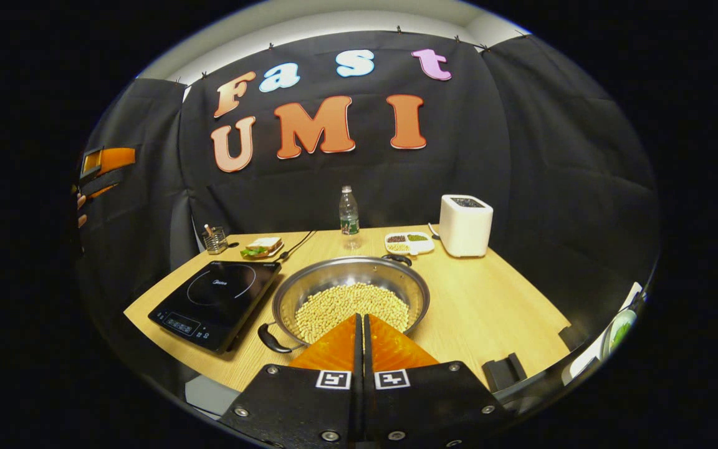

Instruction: First push the handle of the pot to place it horizontally, then grasp the pot with both hands and set it on the induction cooktop.

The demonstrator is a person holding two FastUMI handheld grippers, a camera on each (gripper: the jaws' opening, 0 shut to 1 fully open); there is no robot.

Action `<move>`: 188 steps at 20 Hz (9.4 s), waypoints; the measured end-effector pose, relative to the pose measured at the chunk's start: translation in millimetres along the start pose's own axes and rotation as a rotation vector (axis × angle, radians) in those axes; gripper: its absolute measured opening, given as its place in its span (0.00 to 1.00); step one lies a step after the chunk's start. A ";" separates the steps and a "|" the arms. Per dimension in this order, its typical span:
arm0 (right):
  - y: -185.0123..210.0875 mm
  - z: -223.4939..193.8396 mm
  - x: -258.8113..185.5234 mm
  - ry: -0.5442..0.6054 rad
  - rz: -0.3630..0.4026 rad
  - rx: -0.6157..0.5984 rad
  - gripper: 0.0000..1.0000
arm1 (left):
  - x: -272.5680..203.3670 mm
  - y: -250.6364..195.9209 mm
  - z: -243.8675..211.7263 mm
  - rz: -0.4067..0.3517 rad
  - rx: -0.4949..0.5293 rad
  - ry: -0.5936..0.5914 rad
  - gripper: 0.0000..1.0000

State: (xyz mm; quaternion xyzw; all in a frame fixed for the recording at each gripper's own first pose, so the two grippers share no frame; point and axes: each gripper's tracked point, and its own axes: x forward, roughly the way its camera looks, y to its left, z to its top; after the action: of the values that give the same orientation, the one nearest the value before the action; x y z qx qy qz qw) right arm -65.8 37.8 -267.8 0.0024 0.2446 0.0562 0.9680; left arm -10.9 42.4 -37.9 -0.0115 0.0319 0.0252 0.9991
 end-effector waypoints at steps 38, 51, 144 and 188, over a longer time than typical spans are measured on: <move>85.2 -106.2 33.6 0.333 0.194 -0.074 0.00 | 18.3 71.1 -22.6 0.070 -0.004 0.072 0.98; 115.1 -103.3 59.9 0.339 0.227 -0.070 0.00 | 12.6 96.7 -20.4 0.117 0.003 0.073 0.96; -17.6 21.8 85.0 0.038 -0.045 0.078 0.54 | 54.7 -35.7 -161.7 -0.120 -0.047 0.312 0.98; -119.5 -21.9 218.1 0.186 -0.133 0.087 0.62 | 205.6 -133.3 -372.5 -0.152 0.057 0.652 0.98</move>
State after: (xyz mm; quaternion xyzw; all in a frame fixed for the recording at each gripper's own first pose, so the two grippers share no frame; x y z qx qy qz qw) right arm 127.3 -57.5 -394.2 0.0231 0.3352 -0.0189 0.9417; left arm 177.3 -89.6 -419.9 0.0069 0.3496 -0.0552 0.9353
